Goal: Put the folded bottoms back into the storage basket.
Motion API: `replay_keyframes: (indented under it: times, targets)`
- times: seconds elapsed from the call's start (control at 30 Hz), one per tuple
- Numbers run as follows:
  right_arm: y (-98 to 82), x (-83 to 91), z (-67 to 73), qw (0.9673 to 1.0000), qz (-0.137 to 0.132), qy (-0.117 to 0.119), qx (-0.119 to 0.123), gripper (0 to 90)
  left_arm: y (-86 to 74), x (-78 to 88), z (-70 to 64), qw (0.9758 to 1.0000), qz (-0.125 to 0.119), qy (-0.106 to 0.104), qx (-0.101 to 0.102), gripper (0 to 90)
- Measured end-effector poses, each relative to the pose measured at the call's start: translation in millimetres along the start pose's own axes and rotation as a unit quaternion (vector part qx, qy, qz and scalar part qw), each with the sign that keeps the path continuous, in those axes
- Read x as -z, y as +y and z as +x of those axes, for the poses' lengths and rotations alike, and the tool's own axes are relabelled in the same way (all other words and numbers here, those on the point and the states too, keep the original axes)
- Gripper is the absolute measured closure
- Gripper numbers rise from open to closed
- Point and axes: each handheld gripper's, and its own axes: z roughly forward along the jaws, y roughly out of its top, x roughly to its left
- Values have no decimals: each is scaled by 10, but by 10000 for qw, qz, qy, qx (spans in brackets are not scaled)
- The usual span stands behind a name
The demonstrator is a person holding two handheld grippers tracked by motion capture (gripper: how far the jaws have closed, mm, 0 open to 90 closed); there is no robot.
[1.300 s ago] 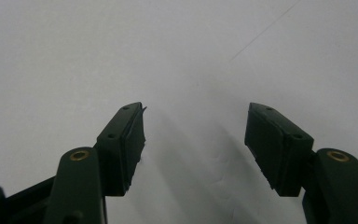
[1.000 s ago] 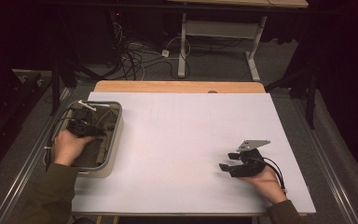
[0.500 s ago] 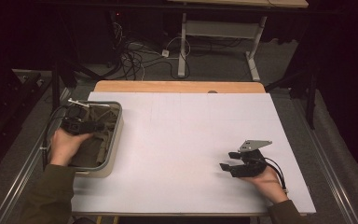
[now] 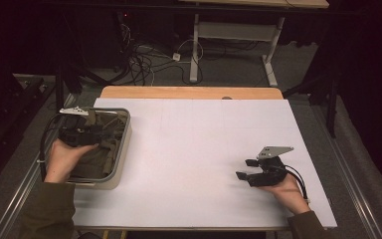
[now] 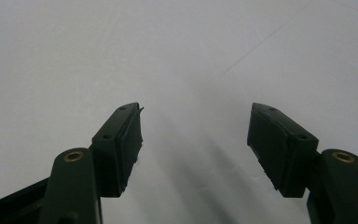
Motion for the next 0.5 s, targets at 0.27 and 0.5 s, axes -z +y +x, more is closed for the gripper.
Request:
replay_keyframes:
  times: [0.27, 0.5]
  targets:
    - [60, 2, 5, 10000, -18, 13, 64, 339, 5, 48, -118, 9991, -178, -258, -302, 313]
    - [97, 12, 2, 9999, -72, 84, 32, 307, 24, 24, -302, 9961, -231, -581, -626, 227]
